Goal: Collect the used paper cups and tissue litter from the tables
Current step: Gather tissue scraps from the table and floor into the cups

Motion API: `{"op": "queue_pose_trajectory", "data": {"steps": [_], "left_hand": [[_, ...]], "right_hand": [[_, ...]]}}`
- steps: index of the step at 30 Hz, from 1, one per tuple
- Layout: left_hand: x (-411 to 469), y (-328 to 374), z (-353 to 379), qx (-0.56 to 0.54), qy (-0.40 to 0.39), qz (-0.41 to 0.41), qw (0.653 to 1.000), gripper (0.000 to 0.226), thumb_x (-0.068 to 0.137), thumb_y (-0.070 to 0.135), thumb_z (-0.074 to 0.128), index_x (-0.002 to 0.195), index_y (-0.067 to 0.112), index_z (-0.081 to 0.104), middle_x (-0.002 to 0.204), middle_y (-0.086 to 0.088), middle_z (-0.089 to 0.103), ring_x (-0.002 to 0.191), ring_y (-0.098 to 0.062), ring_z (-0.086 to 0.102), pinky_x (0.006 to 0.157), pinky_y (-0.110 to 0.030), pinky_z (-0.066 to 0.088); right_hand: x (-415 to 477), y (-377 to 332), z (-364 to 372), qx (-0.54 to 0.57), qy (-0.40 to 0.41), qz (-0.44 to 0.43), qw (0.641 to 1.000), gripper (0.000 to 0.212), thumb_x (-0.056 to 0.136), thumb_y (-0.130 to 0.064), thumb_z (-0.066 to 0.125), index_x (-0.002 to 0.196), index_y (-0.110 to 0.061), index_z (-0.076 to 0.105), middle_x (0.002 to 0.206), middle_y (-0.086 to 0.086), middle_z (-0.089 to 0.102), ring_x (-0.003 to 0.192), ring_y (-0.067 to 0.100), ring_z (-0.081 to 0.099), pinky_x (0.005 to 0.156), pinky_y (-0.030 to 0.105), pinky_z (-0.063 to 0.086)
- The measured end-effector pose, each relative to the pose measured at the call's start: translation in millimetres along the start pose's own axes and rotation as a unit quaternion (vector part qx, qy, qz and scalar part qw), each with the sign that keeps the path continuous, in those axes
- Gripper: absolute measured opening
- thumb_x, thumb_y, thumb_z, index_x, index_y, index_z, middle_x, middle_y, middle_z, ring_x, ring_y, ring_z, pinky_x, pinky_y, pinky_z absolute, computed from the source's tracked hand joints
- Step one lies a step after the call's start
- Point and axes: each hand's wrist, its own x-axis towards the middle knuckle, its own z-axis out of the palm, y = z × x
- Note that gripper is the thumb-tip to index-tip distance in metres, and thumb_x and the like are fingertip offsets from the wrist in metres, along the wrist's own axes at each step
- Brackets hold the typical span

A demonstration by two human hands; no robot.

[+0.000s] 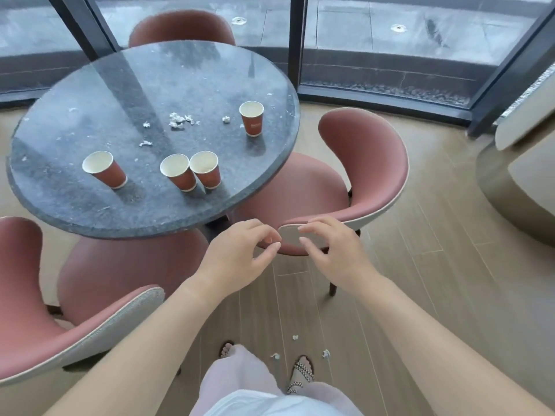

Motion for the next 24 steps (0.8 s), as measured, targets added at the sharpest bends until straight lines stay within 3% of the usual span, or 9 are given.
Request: {"op": "queue_pose_trajectory", "data": {"steps": [8, 11, 17, 24], "left_hand": [[-25.0, 17.7, 20.1, -0.004, -0.019, 0.035, 0.999, 0.012, 0.086, 0.031, 0.059, 0.096, 0.027, 0.064, 0.081, 0.016, 0.054, 0.080, -0.006, 0.054, 0.069, -0.029, 0.048], [-45.5, 11.6, 24.1, -0.003, -0.038, 0.045, 0.998, 0.012, 0.086, 0.033, 0.059, 0.096, 0.027, 0.064, 0.082, 0.015, 0.055, 0.080, -0.009, 0.055, 0.069, -0.031, 0.048], [-96.7, -6.4, 32.7, -0.027, -0.077, 0.062, 0.995, 0.014, 0.086, 0.036, 0.057, 0.097, 0.030, 0.063, 0.084, 0.015, 0.057, 0.082, -0.007, 0.055, 0.069, -0.029, 0.048], [-138.8, -21.1, 59.2, -0.036, -0.135, 0.059, 0.989, 0.019, 0.087, 0.039, 0.055, 0.103, 0.031, 0.059, 0.086, 0.015, 0.054, 0.087, -0.007, 0.053, 0.074, -0.031, 0.048]], "right_hand": [[-60.1, -1.6, 0.2, 0.008, 0.012, 0.052, 0.999, 0.012, 0.086, -0.023, 0.061, 0.097, -0.022, 0.066, 0.095, -0.014, 0.058, 0.084, 0.003, 0.055, 0.071, 0.029, 0.049], [-81.4, -10.5, 8.8, 0.001, 0.011, 0.068, 0.998, 0.013, 0.086, -0.022, 0.061, 0.098, -0.021, 0.066, 0.098, -0.010, 0.060, 0.087, 0.009, 0.057, 0.072, 0.029, 0.049], [-137.9, -40.7, 41.4, -0.002, 0.031, 0.118, 0.993, 0.012, 0.086, -0.023, 0.061, 0.096, -0.023, 0.067, 0.095, -0.014, 0.058, 0.079, -0.002, 0.048, 0.071, 0.020, 0.041], [-198.7, -63.4, 76.0, -0.005, 0.022, 0.179, 0.984, 0.013, 0.087, -0.024, 0.059, 0.098, -0.022, 0.066, 0.101, -0.008, 0.061, 0.094, 0.007, 0.055, 0.073, 0.019, 0.039]]}}
